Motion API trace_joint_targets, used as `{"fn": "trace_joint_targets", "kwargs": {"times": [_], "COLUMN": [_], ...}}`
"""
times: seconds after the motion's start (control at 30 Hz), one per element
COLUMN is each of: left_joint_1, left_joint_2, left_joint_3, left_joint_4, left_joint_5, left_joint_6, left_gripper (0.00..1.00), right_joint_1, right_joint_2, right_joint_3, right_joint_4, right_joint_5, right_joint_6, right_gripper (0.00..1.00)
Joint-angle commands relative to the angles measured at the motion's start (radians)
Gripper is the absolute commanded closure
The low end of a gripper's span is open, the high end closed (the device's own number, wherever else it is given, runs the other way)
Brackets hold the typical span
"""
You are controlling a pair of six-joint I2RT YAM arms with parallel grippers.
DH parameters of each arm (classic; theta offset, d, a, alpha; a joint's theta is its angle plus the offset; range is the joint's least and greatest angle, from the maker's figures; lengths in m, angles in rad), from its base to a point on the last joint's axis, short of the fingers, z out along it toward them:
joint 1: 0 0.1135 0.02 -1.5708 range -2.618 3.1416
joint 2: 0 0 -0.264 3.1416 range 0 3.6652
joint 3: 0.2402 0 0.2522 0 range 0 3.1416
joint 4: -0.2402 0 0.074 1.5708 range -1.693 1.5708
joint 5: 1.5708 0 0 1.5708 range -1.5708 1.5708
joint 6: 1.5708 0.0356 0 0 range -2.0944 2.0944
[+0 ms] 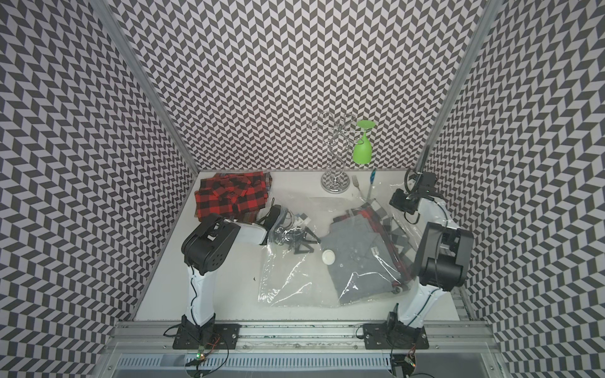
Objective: Take the shirt out of the vacuum bag
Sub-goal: Adjust the vacuum bag at the center of the board.
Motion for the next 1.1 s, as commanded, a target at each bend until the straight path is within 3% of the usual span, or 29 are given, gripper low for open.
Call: {"fn": "trace_joint_targets", "kwargs": {"times": [0.0, 0.23, 0.53, 1.07], "left_joint_1": [0.039, 0.149, 0.176, 0.248], "left_joint_2": [0.006, -0.009, 0.003, -0.040], "left_joint_3": [-0.002, -0.047, -0.004, -0.075], "left_joint_4": [-0.096, -0.129, -0.246, -0.321], "left_joint_5": [-0.037, 0.027, 0.049, 0.062], "left_joint_6": [0.034, 0.111, 0.218, 0.315], "left_gripper": [0.01, 0.00, 0.00, 0.00], "right_joint_1": [0.028, 0.047, 0.107, 0.108], "right_joint_2": [-0.075, -0.169, -0.274, -0.254], "right_joint_3": [0.009, 0.103, 0.175, 0.421], "right_joint_4": [-0.031, -0.115, -0.110, -0.181], "right_joint_5": [-0.087, -0.167, -0.300, -0.310], "right_joint_6": [0.060, 0.115, 0.257, 0.344], "right_gripper": [1.00, 1.00, 1.00, 1.00]}}
